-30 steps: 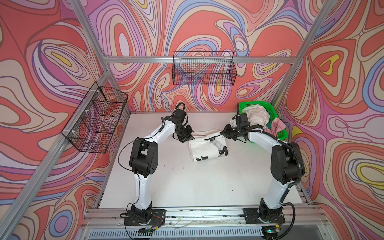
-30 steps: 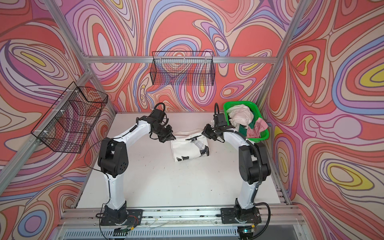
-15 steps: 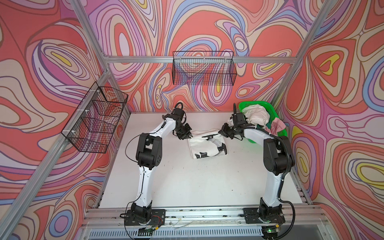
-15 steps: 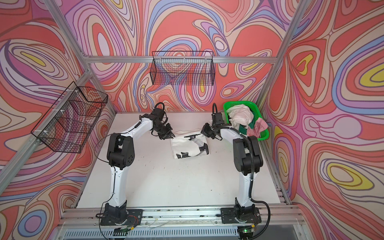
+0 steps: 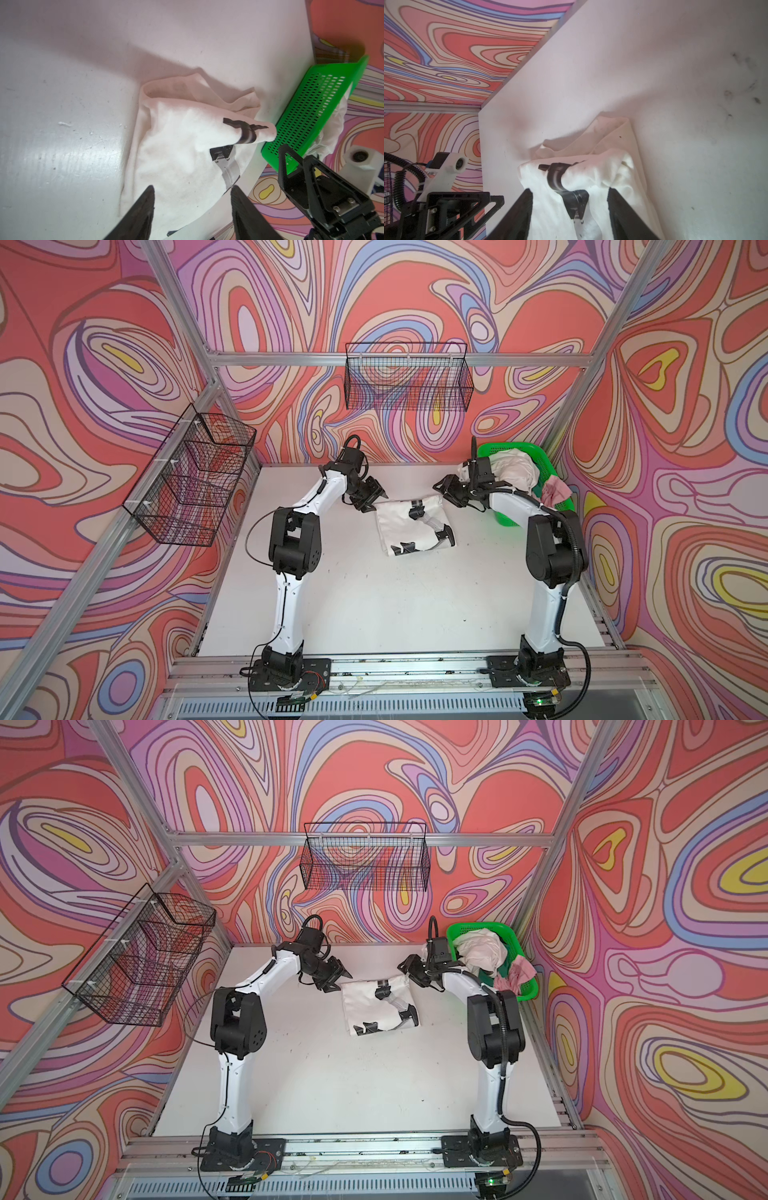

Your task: Fold and stack the t-shirts

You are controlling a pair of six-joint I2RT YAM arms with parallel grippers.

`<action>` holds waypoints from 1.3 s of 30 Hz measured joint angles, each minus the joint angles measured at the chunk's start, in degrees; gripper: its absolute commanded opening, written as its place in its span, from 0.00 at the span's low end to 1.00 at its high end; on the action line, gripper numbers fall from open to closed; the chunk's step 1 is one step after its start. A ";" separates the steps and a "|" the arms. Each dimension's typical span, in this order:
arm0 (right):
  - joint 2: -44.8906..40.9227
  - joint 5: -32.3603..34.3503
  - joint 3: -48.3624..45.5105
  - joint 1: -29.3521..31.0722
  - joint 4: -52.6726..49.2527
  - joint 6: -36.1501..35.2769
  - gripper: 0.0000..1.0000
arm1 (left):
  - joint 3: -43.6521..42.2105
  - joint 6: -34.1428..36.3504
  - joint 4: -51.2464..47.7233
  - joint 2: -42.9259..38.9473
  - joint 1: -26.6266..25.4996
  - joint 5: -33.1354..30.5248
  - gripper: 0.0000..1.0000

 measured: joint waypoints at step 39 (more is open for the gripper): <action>-10.60 -7.37 -20.76 2.64 19.61 0.68 0.53 | -27.17 -11.50 24.85 -15.34 -16.50 -3.50 0.63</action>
